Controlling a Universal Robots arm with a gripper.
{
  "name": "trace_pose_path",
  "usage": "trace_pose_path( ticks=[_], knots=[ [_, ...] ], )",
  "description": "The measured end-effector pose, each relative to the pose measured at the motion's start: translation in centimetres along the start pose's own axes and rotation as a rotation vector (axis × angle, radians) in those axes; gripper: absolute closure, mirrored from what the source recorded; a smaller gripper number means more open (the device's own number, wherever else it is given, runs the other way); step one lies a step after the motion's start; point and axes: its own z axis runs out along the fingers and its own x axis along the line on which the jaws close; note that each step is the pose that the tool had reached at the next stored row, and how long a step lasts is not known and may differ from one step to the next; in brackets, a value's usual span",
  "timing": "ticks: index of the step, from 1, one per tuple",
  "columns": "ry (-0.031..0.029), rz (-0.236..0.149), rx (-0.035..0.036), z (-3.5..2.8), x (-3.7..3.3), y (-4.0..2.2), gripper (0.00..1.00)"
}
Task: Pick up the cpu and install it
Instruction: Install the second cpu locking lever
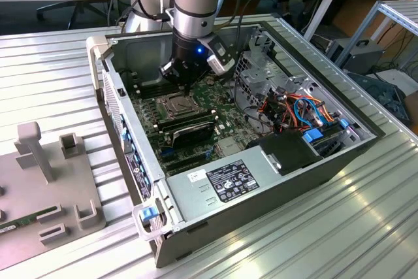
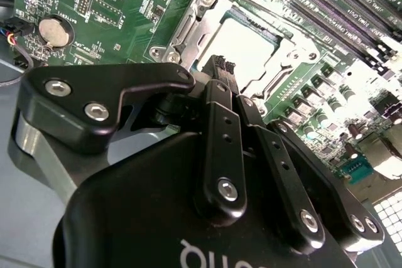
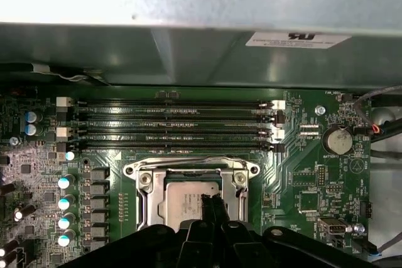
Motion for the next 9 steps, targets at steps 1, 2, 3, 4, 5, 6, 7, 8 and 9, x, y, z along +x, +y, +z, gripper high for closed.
trace_pose_path(
  ticks=[1,2,3,4,5,6,7,8,9],
  knots=[
    [0.0000,0.000,0.0000,0.00,0.00,-0.05,0.89],
    [-0.0001,0.000,-0.0001,0.00,-0.03,-0.13,0.89],
    [-0.0001,0.000,-0.0001,0.01,-0.09,-0.18,0.89],
    [0.0000,0.000,0.0000,0.01,-0.14,-0.22,0.89],
    [0.0000,0.000,0.0000,0.01,-0.23,-0.27,0.89],
    [0.0000,0.000,0.0000,0.02,-0.31,-0.31,0.89],
    [0.0000,0.000,0.0001,0.03,-0.49,-0.45,0.89],
    [0.0000,0.000,0.0001,0.03,-0.54,-0.51,0.89],
    [0.0000,0.000,0.0002,0.03,-0.59,-0.58,0.89]
  ],
)
